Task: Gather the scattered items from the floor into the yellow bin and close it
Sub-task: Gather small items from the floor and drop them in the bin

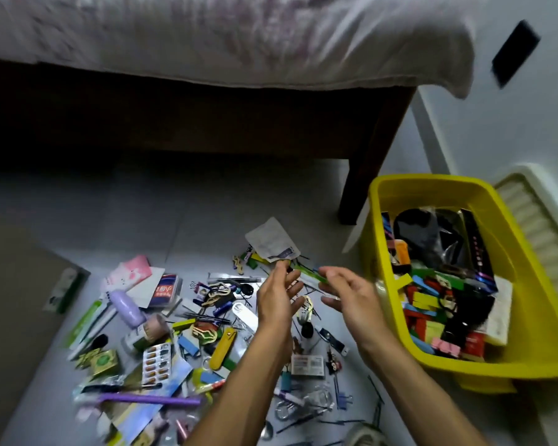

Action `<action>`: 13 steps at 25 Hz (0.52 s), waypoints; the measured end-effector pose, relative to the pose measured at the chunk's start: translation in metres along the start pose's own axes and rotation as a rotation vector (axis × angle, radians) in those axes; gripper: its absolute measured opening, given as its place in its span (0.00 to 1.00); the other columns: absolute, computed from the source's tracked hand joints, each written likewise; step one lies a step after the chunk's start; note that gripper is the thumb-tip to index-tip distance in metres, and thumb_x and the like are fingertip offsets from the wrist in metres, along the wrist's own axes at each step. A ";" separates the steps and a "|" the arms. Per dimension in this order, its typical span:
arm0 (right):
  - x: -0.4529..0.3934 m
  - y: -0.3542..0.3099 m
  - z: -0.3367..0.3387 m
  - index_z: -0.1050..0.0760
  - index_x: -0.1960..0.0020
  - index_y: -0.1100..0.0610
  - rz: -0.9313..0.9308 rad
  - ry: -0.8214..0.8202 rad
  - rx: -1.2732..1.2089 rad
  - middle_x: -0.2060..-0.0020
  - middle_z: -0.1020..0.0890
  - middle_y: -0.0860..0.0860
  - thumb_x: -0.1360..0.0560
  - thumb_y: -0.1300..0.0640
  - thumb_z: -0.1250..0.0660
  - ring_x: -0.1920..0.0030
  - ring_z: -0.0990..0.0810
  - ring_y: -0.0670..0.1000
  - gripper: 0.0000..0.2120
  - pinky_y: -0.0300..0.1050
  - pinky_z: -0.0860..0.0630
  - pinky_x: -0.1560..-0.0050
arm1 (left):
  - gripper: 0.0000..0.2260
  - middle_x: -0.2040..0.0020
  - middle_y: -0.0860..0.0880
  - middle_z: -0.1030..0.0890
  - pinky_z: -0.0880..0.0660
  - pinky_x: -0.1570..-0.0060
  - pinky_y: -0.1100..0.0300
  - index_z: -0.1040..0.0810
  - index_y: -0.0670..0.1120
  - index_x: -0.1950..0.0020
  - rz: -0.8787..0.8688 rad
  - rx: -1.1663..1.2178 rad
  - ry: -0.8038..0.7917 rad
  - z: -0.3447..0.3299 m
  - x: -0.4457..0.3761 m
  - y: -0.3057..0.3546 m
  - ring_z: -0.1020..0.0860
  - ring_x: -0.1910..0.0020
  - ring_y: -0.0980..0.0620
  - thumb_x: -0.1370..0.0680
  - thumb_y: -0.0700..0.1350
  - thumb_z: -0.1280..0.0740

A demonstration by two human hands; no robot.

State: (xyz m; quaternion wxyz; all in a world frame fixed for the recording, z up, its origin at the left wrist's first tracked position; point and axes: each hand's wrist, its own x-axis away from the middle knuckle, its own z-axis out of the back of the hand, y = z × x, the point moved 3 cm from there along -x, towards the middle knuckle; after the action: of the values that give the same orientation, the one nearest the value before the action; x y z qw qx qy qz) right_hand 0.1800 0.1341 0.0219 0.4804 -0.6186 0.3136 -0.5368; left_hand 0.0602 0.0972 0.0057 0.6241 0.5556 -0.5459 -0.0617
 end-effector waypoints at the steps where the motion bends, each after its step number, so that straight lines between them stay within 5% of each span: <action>1: -0.010 0.013 -0.009 0.19 0.50 0.47 -0.035 0.000 0.047 0.53 0.16 0.43 0.21 0.56 0.35 0.48 0.18 0.47 0.07 0.43 0.20 0.49 | 0.14 0.44 0.49 0.17 0.23 0.43 0.51 0.23 0.49 0.36 0.009 -0.036 0.040 0.015 -0.011 -0.001 0.20 0.44 0.50 0.18 0.51 0.39; 4: -0.056 0.057 -0.025 0.20 0.46 0.49 -0.074 0.024 0.329 0.46 0.17 0.48 0.24 0.57 0.31 0.49 0.19 0.46 0.08 0.43 0.23 0.49 | 0.08 0.46 0.49 0.17 0.23 0.46 0.52 0.20 0.51 0.44 0.028 -0.208 0.113 0.049 -0.057 -0.008 0.20 0.47 0.51 0.21 0.43 0.35; 7: -0.102 0.087 -0.030 0.29 0.33 0.49 -0.028 0.020 0.787 0.35 0.24 0.52 0.27 0.49 0.29 0.40 0.24 0.51 0.24 0.46 0.26 0.43 | 0.10 0.40 0.48 0.21 0.25 0.50 0.57 0.23 0.52 0.42 -0.024 -0.473 0.159 0.060 -0.103 -0.010 0.22 0.48 0.52 0.21 0.43 0.34; 10: -0.147 0.100 -0.035 0.49 0.23 0.45 -0.100 0.030 1.053 0.21 0.47 0.51 0.33 0.38 0.26 0.24 0.44 0.59 0.47 0.61 0.38 0.31 | 0.22 0.29 0.47 0.31 0.28 0.42 0.50 0.31 0.54 0.29 -0.127 -0.926 0.242 0.067 -0.153 -0.003 0.30 0.35 0.45 0.23 0.52 0.34; 13: -0.177 0.108 -0.046 0.55 0.23 0.43 -0.178 -0.013 1.125 0.22 0.49 0.50 0.38 0.36 0.25 0.26 0.44 0.61 0.54 0.62 0.35 0.34 | 0.30 0.25 0.46 0.42 0.33 0.37 0.37 0.42 0.59 0.26 -0.142 -1.153 0.181 0.065 -0.197 0.001 0.41 0.28 0.38 0.25 0.64 0.37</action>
State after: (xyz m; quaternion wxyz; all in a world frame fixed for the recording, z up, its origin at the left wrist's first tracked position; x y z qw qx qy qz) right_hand 0.1098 0.2450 -0.1447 0.6906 -0.2947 -0.0769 -0.6560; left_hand -0.0672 0.1913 -0.1287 0.8641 0.1649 -0.3302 -0.3424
